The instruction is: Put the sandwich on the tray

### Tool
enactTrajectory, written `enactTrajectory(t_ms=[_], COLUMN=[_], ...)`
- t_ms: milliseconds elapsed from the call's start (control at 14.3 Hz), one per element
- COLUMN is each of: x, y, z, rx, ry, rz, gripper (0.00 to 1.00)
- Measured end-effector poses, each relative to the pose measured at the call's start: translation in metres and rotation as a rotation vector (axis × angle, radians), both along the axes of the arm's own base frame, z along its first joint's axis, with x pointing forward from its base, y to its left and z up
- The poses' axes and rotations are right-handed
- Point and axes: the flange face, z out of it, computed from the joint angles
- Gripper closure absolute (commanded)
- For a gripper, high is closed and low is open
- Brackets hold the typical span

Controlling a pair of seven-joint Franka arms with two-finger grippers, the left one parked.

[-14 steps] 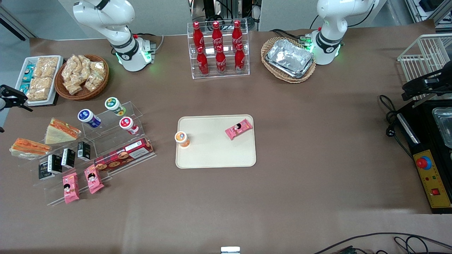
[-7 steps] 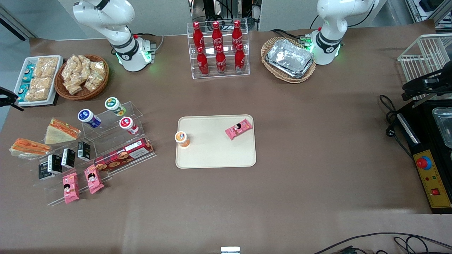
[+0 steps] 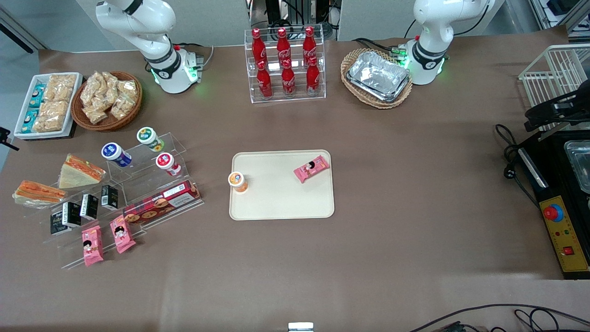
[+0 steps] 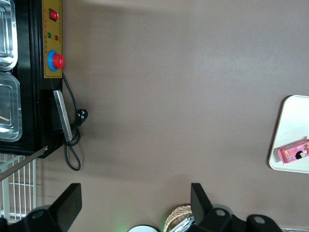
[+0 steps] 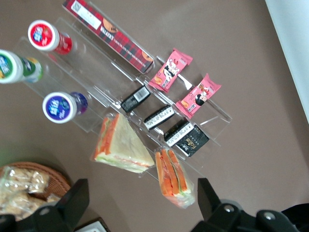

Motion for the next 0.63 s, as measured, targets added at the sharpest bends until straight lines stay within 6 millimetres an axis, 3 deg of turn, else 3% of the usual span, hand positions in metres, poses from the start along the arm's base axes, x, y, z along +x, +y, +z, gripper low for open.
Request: enactTrajectory(t_ms=[421,631], x=[0.006,0.014], y=[-0.051,-0.057], z=[-0.035,-0.051], rx=[-0.008,-0.014], ry=[0.010,0.014], rz=[0.123,0.199], gripper=[0.00,0.00])
